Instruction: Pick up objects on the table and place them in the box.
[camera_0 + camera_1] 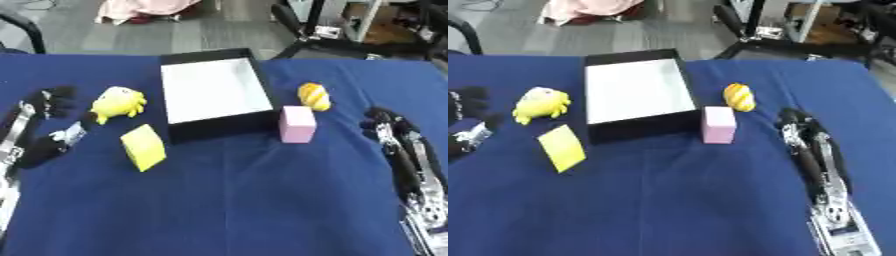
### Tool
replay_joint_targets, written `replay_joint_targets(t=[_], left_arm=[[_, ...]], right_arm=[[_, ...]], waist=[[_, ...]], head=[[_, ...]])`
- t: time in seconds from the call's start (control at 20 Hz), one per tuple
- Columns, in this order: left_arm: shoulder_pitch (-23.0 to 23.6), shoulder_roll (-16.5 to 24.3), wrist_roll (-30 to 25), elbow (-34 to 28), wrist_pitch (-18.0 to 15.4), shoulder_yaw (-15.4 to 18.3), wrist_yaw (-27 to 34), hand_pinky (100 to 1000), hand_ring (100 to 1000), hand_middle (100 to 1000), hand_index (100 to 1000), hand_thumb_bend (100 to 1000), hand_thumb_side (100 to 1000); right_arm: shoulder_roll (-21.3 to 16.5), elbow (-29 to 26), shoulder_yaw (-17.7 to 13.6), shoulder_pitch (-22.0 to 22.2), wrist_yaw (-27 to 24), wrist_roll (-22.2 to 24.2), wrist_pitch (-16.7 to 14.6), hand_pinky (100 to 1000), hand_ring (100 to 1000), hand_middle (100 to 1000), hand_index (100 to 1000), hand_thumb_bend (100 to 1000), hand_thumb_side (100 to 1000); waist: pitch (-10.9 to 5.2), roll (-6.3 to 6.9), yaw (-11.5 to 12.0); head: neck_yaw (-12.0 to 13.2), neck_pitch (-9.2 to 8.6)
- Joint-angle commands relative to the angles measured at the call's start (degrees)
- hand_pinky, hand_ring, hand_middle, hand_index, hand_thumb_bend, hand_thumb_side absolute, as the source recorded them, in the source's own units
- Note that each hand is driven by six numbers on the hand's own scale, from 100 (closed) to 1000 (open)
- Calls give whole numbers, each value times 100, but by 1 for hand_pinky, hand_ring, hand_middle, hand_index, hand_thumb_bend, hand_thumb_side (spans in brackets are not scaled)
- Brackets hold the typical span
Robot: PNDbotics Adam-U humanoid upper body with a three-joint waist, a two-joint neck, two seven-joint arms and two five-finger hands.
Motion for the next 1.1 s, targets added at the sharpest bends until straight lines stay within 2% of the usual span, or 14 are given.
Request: replay_joint_targets(t=[0.05,0.2,0.35,0.45,0.6,0.85,1.1], left_arm=[[-465,958,-637,425,-283,-230,-412,827,769,775,897,592,484],[-1116,1419,-1212,1209,-604,-715,-813,841,770,789,909,589,435],[-1813,1420,-1587,2059,-945,-1115,-1258,844,762,781,905,560,383],[-2066,1325,-1643,2438,-1149,-1197,-1479,845,762,780,905,557,379],[-2180,1257,-1611,2681,-1325,-1224,-1628,844,749,776,903,539,361],[-2862,579,-1658,3394,-1223,-1443,-2068,836,741,767,903,551,371],[-3290,29,-1331,4083,-1123,-1453,-2521,831,735,762,899,530,341]], right_arm=[[-146,-38,0,-32,37,19,1,784,743,745,792,100,699],[-172,-29,13,-20,41,34,1,784,743,745,792,100,699],[-185,-27,20,1,38,39,3,784,743,745,792,100,699],[-186,-27,18,9,35,39,3,784,743,745,792,100,699],[-184,-28,23,10,33,43,2,784,743,745,792,100,698],[-172,-28,39,20,15,63,6,784,743,745,791,100,699],[-151,-24,49,24,8,75,6,784,742,745,791,100,699]], waist=[[-170,92,-19],[-183,108,-53],[-196,102,-73],[-200,98,-66],[-205,90,-79],[-218,58,-105],[-229,31,-89]], head=[[-7,-8],[6,-8],[9,-8],[1,-8],[13,-8],[33,-8],[35,-8]])
